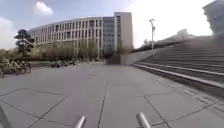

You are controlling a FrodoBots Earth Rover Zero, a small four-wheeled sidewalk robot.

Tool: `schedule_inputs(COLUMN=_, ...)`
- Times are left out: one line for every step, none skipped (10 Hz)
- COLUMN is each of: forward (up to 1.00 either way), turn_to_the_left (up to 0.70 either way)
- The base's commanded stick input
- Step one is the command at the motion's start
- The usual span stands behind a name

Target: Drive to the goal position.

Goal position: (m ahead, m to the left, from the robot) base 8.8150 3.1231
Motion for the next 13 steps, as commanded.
schedule_inputs(forward=1.0, turn_to_the_left=0.0)
schedule_inputs(forward=1.0, turn_to_the_left=0.0)
schedule_inputs(forward=1.0, turn_to_the_left=0.0)
schedule_inputs(forward=1.0, turn_to_the_left=0.0)
schedule_inputs(forward=1.0, turn_to_the_left=0.0)
schedule_inputs(forward=1.0, turn_to_the_left=0.0)
schedule_inputs(forward=1.0, turn_to_the_left=0.0)
schedule_inputs(forward=1.0, turn_to_the_left=0.13)
schedule_inputs(forward=1.0, turn_to_the_left=0.27)
schedule_inputs(forward=1.0, turn_to_the_left=0.21)
schedule_inputs(forward=1.0, turn_to_the_left=0.0)
schedule_inputs(forward=1.0, turn_to_the_left=0.0)
schedule_inputs(forward=1.0, turn_to_the_left=0.0)
